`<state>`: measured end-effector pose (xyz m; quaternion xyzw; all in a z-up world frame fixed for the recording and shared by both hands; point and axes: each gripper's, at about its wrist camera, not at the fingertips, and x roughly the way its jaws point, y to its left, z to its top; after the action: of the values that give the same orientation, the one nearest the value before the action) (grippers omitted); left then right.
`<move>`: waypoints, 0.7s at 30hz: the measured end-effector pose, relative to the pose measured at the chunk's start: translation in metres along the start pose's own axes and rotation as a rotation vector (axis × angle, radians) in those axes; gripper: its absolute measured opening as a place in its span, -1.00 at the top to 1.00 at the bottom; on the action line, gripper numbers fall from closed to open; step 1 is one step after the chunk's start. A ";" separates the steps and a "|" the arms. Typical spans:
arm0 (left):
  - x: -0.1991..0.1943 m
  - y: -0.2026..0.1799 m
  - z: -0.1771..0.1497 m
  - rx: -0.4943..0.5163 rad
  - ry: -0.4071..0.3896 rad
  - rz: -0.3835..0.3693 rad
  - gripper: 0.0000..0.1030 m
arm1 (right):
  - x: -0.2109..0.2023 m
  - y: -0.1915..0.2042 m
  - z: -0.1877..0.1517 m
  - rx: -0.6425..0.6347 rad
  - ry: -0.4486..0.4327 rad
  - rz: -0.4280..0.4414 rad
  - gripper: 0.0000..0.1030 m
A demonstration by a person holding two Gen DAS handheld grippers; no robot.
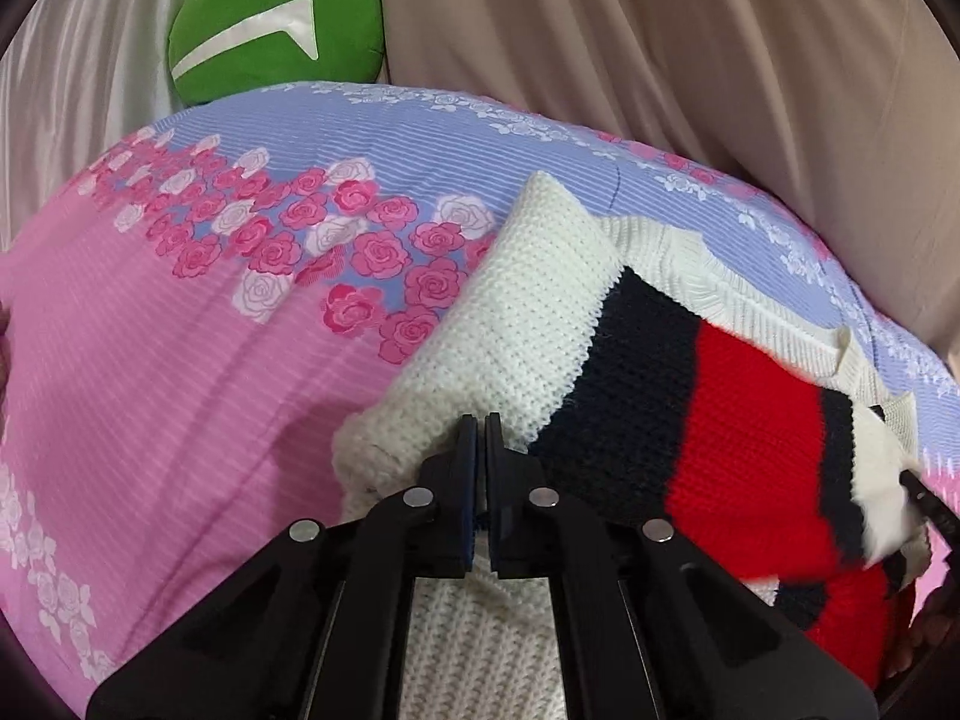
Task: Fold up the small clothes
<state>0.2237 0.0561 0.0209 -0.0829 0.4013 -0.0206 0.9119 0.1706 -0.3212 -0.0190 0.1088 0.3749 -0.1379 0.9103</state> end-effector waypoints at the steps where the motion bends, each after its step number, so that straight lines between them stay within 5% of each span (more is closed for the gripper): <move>1: -0.001 -0.001 0.000 0.004 -0.001 0.003 0.95 | -0.009 -0.001 0.001 0.015 -0.011 0.005 0.87; 3: -0.008 0.004 -0.002 -0.012 0.007 -0.030 0.95 | -0.042 0.001 0.001 0.036 -0.091 0.020 0.69; 6: -0.030 0.009 -0.005 -0.036 -0.020 -0.068 0.95 | -0.082 0.022 -0.012 -0.041 -0.162 0.044 0.67; 11: -0.029 -0.016 -0.015 0.049 0.027 -0.066 0.91 | -0.064 0.084 -0.045 -0.154 -0.015 0.257 0.68; 13: -0.019 -0.024 -0.021 0.090 0.035 -0.027 0.90 | -0.045 0.097 -0.056 -0.204 0.029 0.228 0.74; 15: -0.018 -0.020 -0.021 0.115 0.011 -0.001 0.85 | -0.032 0.085 -0.058 -0.193 0.046 0.146 0.93; 19: -0.025 0.009 -0.014 0.085 0.006 0.020 0.85 | -0.054 -0.004 -0.061 0.020 0.007 0.008 1.00; 21: -0.028 0.023 -0.014 0.055 0.014 0.039 0.86 | -0.072 -0.037 -0.066 0.144 -0.015 0.115 1.00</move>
<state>0.1940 0.0797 0.0279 -0.0497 0.4084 -0.0146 0.9113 0.0663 -0.3243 -0.0168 0.1945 0.3505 -0.1129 0.9092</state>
